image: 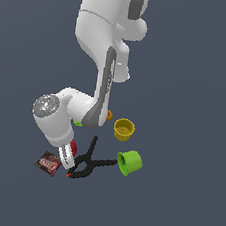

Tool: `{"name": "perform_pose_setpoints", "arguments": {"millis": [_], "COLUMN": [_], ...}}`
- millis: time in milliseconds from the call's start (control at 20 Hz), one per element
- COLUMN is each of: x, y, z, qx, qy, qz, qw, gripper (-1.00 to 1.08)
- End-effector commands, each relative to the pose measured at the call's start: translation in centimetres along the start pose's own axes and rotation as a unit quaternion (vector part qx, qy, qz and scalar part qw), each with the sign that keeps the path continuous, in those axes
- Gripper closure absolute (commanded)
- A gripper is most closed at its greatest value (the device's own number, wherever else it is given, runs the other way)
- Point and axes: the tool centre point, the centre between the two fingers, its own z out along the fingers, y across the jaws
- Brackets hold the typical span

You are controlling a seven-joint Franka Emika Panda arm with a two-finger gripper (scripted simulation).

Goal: Pick up a designated object from a clutter of objects.

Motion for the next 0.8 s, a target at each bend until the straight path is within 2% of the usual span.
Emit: {"name": "perform_pose_setpoints", "arguments": {"millis": [0,400,750], "x": [0.0,-0.4,-2.1], "y": [0.1,0.1,0.4], "z": [0.1,-0.7,-3.4], "qx": [0.0,0.0,0.0], "qy": [0.0,0.0,0.0], "qz": [0.0,0.0,0.0], "qw": [1.0,1.0,1.0], "gripper": [1.08,1.08,1.08]}}
